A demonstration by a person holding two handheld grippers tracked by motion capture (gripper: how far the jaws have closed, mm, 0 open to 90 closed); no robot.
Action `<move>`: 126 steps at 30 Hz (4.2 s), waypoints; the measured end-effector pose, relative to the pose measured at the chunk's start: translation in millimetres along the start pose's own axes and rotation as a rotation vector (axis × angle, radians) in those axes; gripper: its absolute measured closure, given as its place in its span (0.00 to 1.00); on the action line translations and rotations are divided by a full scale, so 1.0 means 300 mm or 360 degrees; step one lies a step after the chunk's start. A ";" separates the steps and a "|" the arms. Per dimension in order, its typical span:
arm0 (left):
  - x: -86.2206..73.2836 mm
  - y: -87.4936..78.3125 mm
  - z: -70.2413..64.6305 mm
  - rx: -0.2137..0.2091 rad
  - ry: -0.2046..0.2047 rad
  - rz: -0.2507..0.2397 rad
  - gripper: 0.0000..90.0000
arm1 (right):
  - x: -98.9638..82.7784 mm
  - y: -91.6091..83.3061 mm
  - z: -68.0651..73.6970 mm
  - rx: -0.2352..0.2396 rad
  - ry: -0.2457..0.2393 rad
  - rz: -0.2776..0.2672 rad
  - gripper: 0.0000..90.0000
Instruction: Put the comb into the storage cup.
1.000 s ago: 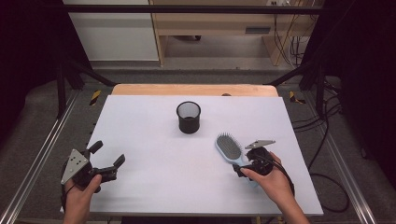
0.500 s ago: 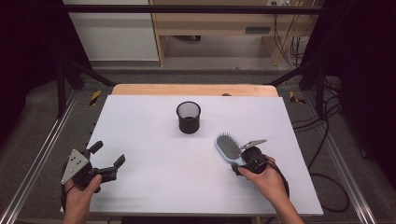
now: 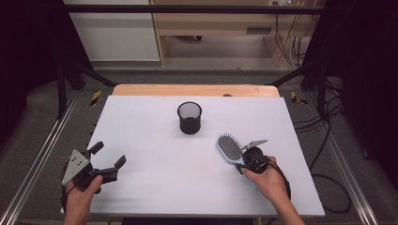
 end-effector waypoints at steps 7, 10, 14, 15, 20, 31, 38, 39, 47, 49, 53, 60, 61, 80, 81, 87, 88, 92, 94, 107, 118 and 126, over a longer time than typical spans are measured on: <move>-0.001 0.000 -0.001 0.0000 0.0003 0.0005 0.02 | 0.001 -0.001 -0.001 -0.0022 0.0019 0.0019 0.77; 0.000 0.000 0.000 0.0000 0.0004 0.0004 0.02 | 0.001 -0.001 -0.002 -0.0015 0.0015 0.0023 0.77; 0.000 -0.001 0.001 0.0003 0.0003 0.0004 0.02 | 0.004 -0.001 -0.002 -0.0006 0.0003 0.0037 0.77; 0.000 -0.002 0.002 0.0004 0.0003 0.0004 0.02 | 0.004 -0.001 -0.001 -0.0002 0.0003 0.0039 0.77; 0.000 -0.001 0.003 0.0007 0.0002 0.0004 0.02 | 0.007 -0.003 -0.007 0.0002 -0.0020 0.0015 0.77; 0.004 -0.002 0.008 0.0008 -0.0002 -0.0003 0.02 | 0.105 -0.031 -0.040 0.0001 -0.0012 -0.0202 0.77; 0.005 0.001 -0.005 -0.0010 -0.0011 -0.0004 0.02 | 0.156 -0.020 -0.052 -0.0002 0.0015 -0.0293 0.77; 0.004 0.001 -0.005 -0.0008 -0.0017 -0.0003 0.02 | 0.165 -0.019 -0.056 -0.0006 0.0024 -0.0329 0.77; 0.025 -0.024 0.009 0.0034 -0.0075 -0.0041 0.02 | 0.167 -0.041 -0.064 -0.0041 0.0039 -0.0504 0.77; 0.025 -0.021 0.007 0.0034 -0.0080 -0.0041 0.02 | 0.171 -0.048 -0.067 -0.0047 0.0039 -0.0524 0.77; 0.030 0.007 -0.004 0.0034 -0.0088 -0.0019 0.02 | 0.196 -0.074 -0.069 -0.0064 0.0036 -0.0613 0.77; 0.107 0.064 -0.029 0.0025 -0.0026 0.0000 0.02 | 0.241 -0.099 -0.034 -0.0046 0.0004 -0.0695 0.77; 0.124 0.074 -0.034 0.0019 -0.0025 -0.0008 0.02 | 0.261 -0.103 -0.019 -0.0044 -0.0006 -0.0723 0.77; 0.325 0.257 -0.218 -0.0192 -0.0032 -0.0044 0.02 | 0.392 -0.174 0.093 0.0011 -0.0074 -0.0993 0.77; 0.333 0.264 -0.224 -0.0199 -0.0050 -0.0047 0.02 | 0.396 -0.176 0.098 0.0015 -0.0075 -0.1007 0.77; 0.355 0.300 -0.265 -0.0237 -0.0065 -0.0037 0.02 | 0.392 -0.175 0.133 0.0059 -0.0064 -0.1068 0.77; 0.356 0.306 -0.270 -0.0243 -0.0065 -0.0035 0.02 | 0.388 -0.171 0.138 0.0071 -0.0065 -0.1073 0.77; 0.358 0.339 -0.297 -0.0276 -0.0105 -0.0035 0.02 | 0.381 -0.157 0.162 0.0107 -0.0090 -0.1063 0.77; 0.356 0.358 -0.312 -0.0287 -0.0104 -0.0037 0.02 | 0.382 -0.154 0.177 0.0132 -0.0090 -0.1083 0.77; 0.355 0.450 -0.423 -0.0411 -0.0214 -0.0031 0.02 | 0.387 -0.148 0.240 0.0162 -0.0133 -0.1167 0.77; 0.343 0.488 -0.468 -0.0436 -0.0233 0.0009 0.03 | 0.390 -0.155 0.267 0.0174 -0.0172 -0.1209 0.77; 0.330 0.514 -0.486 -0.0477 -0.0283 0.0048 0.03 | 0.394 -0.162 0.281 0.0193 -0.0188 -0.1241 0.77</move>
Point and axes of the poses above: each handheld gripper's, and its own axes: y roughly forward along the jaws, x roughly out of its top, z roughly to its left, the point moved 9 cm from there along y, roughly forward along the jaws, and after that the axes turned 1 degree about y, right-handed, at the moved point
